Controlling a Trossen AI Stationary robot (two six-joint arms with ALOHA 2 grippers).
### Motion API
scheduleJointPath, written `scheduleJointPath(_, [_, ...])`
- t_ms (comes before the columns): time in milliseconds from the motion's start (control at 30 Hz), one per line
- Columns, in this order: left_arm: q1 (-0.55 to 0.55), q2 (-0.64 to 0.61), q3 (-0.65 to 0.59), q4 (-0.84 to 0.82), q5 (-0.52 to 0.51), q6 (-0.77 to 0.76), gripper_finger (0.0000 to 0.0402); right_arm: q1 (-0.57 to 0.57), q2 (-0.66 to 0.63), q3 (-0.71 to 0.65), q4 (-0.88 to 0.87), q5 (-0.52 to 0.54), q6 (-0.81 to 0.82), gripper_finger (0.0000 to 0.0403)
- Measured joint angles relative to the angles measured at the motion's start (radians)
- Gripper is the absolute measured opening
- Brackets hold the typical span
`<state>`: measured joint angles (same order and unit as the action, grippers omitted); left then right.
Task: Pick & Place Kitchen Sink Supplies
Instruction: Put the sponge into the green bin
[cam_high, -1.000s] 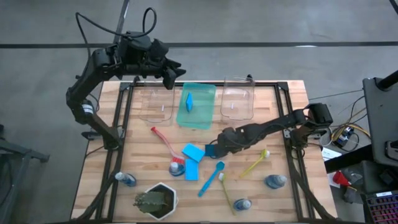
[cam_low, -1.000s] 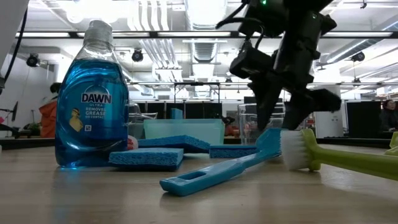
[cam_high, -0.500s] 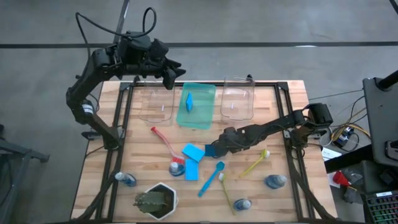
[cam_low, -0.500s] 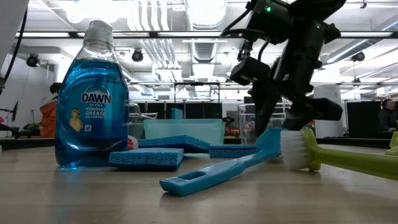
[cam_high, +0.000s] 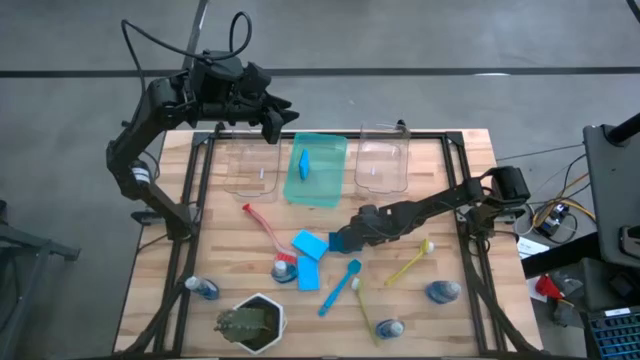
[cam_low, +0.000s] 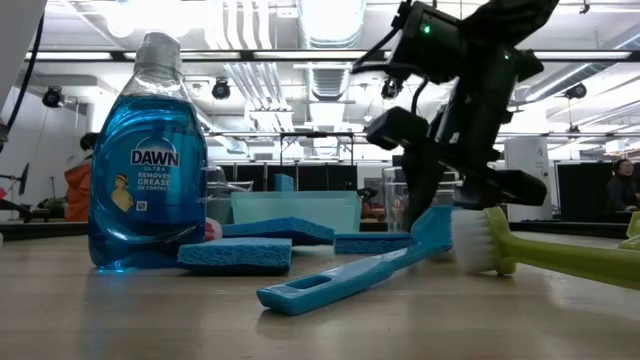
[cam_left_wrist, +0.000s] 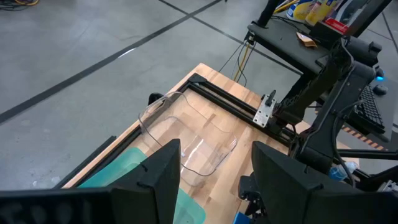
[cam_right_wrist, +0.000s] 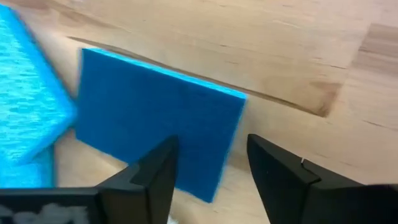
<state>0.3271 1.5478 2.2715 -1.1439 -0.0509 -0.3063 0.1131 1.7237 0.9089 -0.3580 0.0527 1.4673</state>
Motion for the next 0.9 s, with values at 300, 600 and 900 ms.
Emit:
scheduleJointPath(300, [0.0, 0.0, 0.0, 0.0, 0.0, 0.0, 0.0188, 0.0, 0.023, 0.0, 0.027, 0.0, -0.049, 0.0069])
scheduleJointPath(600, [0.0, 0.0, 0.0, 0.0, -0.001, 0.0, 0.0188, 0.0, 0.003, -0.002, 0.033, 0.0, -0.099, 0.0011])
scheduleJointPath(900, [0.0, 0.0, 0.0, -0.001, 0.044, -0.042, 0.0188, 0.0, -0.144, 0.0, 0.035, 0.071, -0.128, 0.0009])
